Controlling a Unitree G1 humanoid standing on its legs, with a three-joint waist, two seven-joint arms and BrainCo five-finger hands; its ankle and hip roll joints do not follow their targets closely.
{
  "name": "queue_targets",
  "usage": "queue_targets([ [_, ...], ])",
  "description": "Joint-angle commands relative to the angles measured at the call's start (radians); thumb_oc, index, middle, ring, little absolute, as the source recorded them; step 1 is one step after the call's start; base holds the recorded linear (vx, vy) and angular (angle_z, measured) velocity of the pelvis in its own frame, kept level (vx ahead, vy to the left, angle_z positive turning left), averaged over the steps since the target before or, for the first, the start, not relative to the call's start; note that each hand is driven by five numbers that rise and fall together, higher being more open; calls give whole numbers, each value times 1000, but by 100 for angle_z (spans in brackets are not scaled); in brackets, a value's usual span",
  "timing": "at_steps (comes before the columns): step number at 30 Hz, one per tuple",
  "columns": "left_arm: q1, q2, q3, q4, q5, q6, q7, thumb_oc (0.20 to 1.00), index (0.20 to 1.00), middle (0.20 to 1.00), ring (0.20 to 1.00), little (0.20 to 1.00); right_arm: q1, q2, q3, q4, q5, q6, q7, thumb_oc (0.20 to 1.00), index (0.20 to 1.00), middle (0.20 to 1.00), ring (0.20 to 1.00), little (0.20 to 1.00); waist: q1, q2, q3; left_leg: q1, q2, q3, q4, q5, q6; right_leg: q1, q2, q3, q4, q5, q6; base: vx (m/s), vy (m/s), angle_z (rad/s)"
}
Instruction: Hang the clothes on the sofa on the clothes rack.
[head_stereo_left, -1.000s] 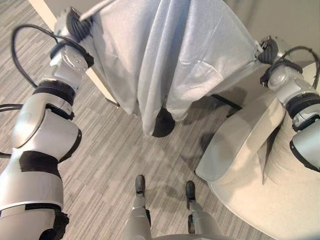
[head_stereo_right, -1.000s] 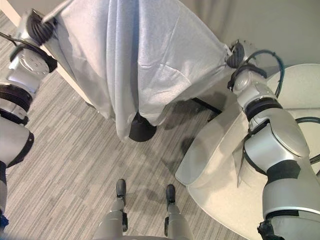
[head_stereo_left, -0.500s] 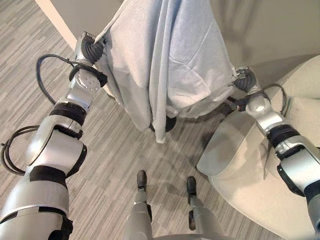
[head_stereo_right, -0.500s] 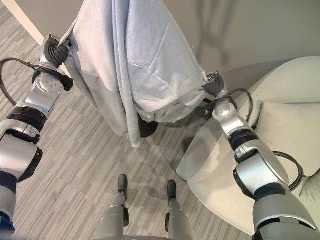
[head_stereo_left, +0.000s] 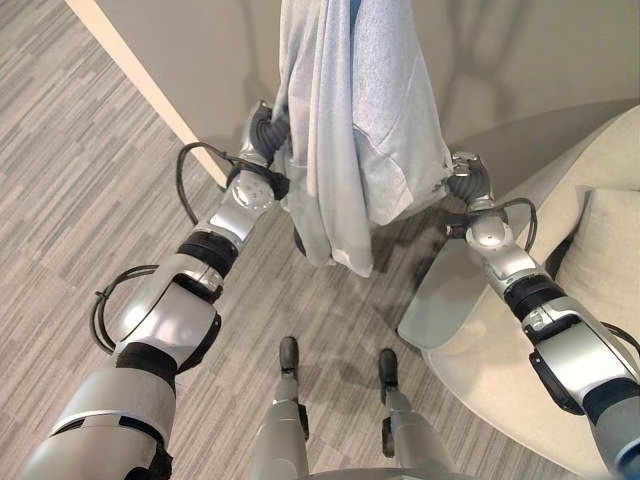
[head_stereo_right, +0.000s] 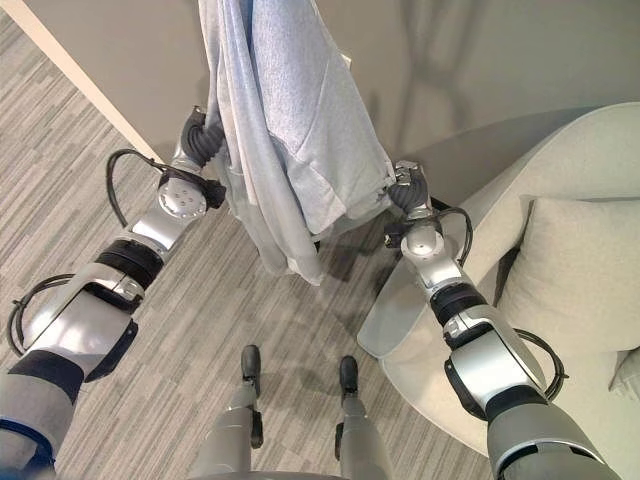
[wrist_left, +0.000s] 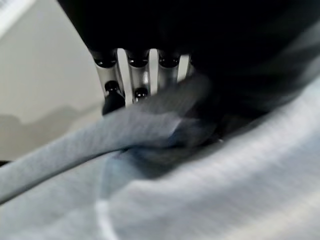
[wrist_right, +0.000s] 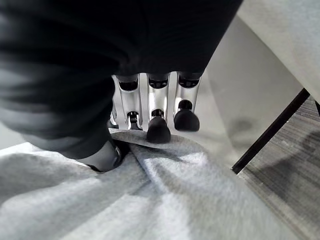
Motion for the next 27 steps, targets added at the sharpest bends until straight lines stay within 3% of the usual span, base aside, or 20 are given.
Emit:
queue_targets([
  [1, -87, 32, 55, 22, -41, -61, 11, 1000, 1000, 1000, 1000, 1000, -13, -70, -53, -8, 38, -51, -29, 1000, 1000, 1000, 1000, 1000, -4, -3, 44, 62, -90, -2, -13, -89, -2, -13, 57, 40, 0, 9, 33, 0, 0, 0],
  [6, -62, 50, 74, -19, -44, -67, 7, 1000, 1000, 1000, 1000, 1000, 21, -97, -97, -44, 32, -61, -32, 1000, 1000, 1000, 1000, 1000, -8, -6, 35, 77, -86, 2, -13, -93, -1, -2, 56, 39, 0, 7, 32, 0, 0, 0],
  [13, 80, 95, 179, -114, -64, -80, 7, 1000, 1000, 1000, 1000, 1000, 183, -127, -217, -104, -1, -67, -31, 1000, 1000, 1000, 1000, 1000, -11, -9, 18, 106, -83, 6, -13, -105, 2, 22, 55, 34, 2, -3, 28, 2, -4, -1],
  [23, 412, 136, 419, -346, -132, -141, 7, 1000, 1000, 1000, 1000, 1000, 441, -120, -429, -260, -62, -108, -51, 1000, 1000, 1000, 1000, 1000, -12, -2, -11, 148, -83, 13, -13, -123, 9, 58, 51, 29, 7, -20, 23, 13, -1, 0],
  [27, 594, 136, 506, -448, -126, -146, -32, 1000, 1000, 1000, 1000, 1000, 572, -124, -480, -363, -95, -114, 10, 1000, 1000, 1000, 1000, 1000, -13, 2, -29, 172, -83, 18, -13, -132, 12, 81, 47, 25, 9, -29, 22, 41, -1, 1],
])
